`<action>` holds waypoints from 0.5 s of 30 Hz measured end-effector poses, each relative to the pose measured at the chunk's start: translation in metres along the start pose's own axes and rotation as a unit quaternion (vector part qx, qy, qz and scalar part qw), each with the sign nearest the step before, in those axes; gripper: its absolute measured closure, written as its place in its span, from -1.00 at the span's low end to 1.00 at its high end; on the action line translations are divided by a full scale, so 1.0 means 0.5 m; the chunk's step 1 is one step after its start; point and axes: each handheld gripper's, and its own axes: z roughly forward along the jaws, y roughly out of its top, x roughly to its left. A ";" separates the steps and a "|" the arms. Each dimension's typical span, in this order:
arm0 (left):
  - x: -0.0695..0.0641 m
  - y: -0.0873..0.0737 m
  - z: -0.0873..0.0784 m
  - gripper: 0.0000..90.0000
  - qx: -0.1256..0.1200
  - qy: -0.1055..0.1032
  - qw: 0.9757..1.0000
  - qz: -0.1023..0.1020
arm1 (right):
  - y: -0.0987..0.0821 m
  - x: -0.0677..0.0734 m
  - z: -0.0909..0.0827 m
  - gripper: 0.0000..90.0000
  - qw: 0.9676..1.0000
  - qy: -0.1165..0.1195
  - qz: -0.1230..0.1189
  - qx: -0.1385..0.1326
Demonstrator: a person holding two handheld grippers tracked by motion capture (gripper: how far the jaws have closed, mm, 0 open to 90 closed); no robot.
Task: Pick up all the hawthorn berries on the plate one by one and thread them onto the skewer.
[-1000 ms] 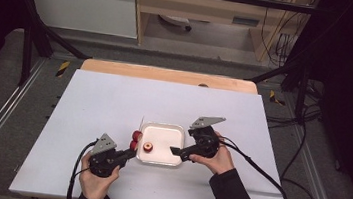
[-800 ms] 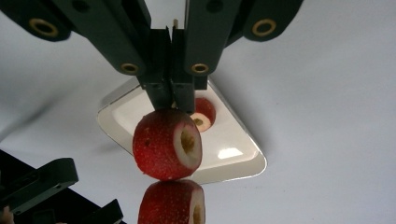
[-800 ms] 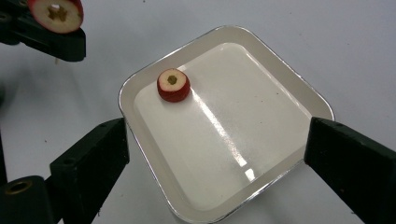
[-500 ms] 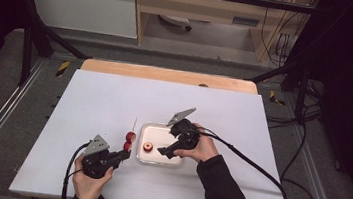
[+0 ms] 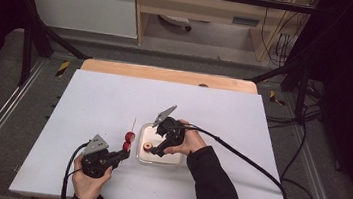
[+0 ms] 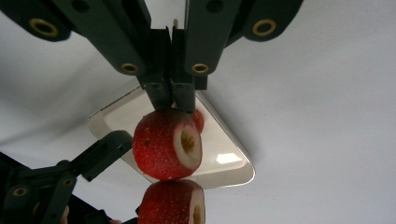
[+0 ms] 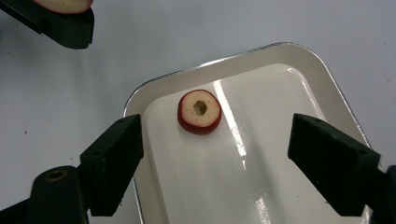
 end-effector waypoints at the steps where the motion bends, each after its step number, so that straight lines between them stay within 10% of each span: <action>1: 0.000 0.000 0.000 0.97 0.000 0.000 1.000 -0.001 | 0.001 -0.001 0.005 -0.52 1.000 0.000 -0.006 0.000; 15: 0.005 0.000 -0.002 0.97 -0.004 0.002 1.000 -0.006 | 0.024 0.001 0.046 -0.16 0.998 0.016 -0.058 0.031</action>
